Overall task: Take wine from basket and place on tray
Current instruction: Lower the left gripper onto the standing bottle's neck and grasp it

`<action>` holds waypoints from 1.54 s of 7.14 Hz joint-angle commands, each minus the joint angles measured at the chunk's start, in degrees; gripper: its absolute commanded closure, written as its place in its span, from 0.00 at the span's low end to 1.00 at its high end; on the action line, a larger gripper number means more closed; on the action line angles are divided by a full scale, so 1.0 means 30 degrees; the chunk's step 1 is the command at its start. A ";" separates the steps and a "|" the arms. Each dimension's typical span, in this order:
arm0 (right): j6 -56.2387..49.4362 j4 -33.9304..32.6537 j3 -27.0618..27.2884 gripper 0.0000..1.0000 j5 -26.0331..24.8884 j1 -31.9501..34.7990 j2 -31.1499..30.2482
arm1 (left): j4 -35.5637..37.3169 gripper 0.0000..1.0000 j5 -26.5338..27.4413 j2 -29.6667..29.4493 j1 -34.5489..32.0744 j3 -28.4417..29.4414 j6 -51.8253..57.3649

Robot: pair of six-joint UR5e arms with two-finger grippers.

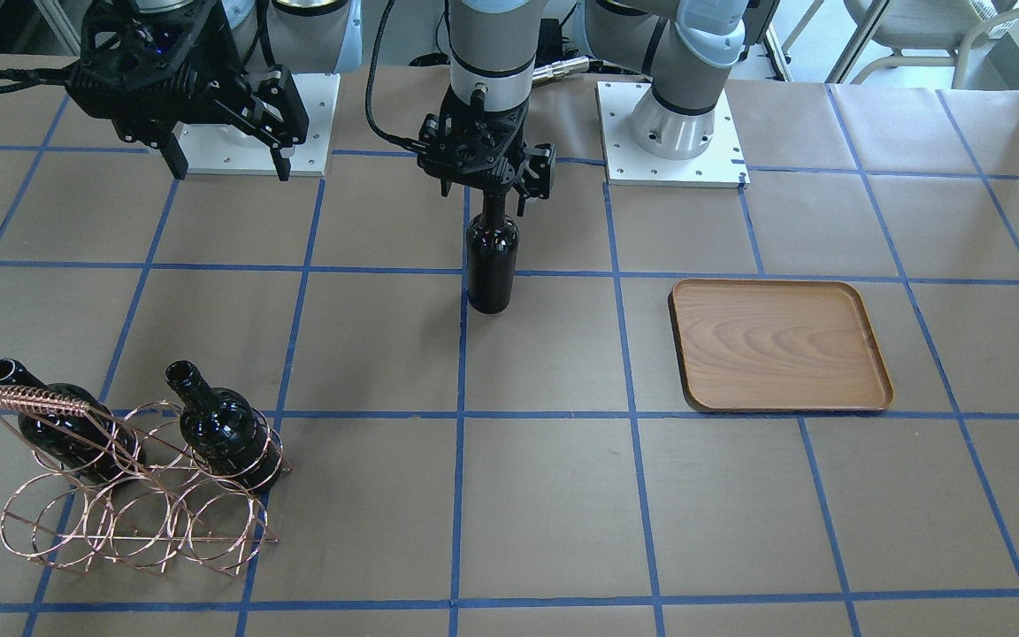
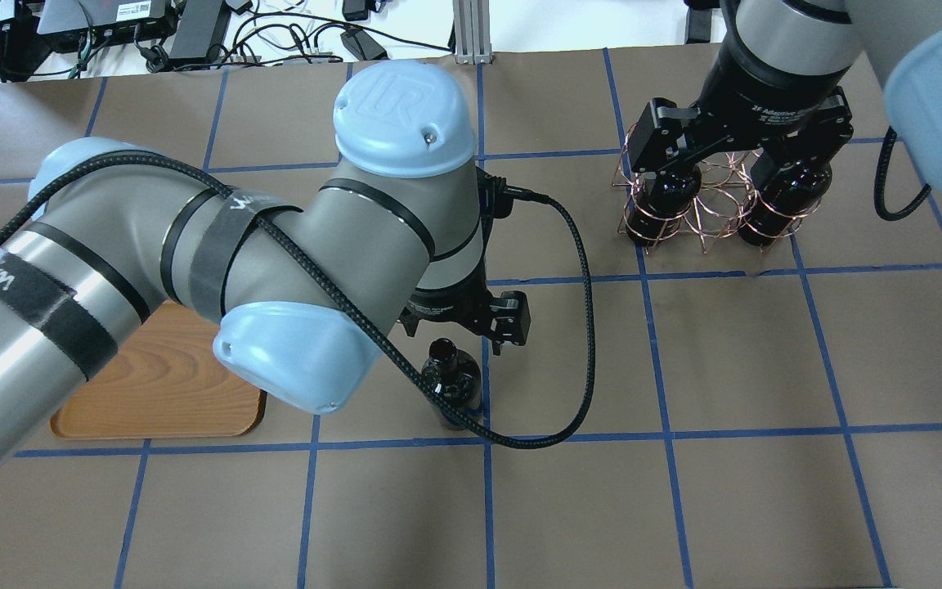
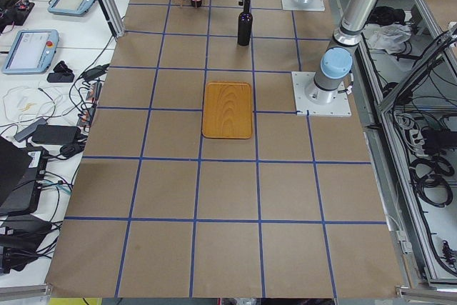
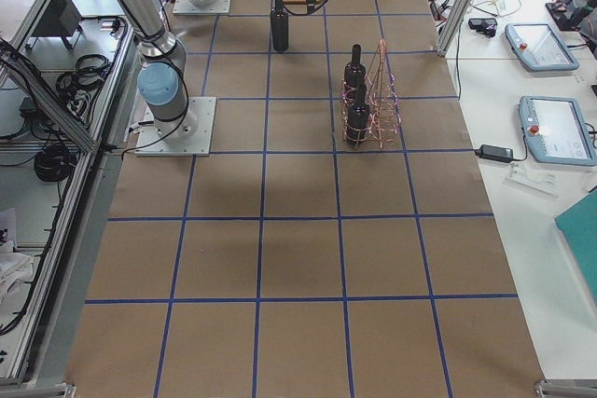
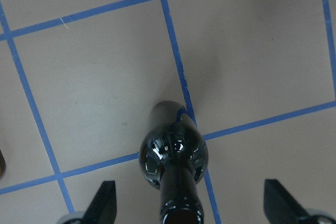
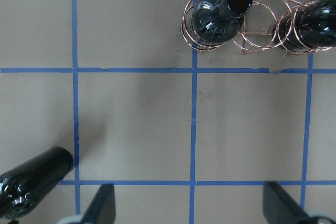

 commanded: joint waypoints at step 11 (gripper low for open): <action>0.0000 -0.0067 0.0028 0.00 -0.0155 0.0029 -0.0141 | -0.0958 1.00 0.0299 0.0384 0.0371 0.0113 0.1421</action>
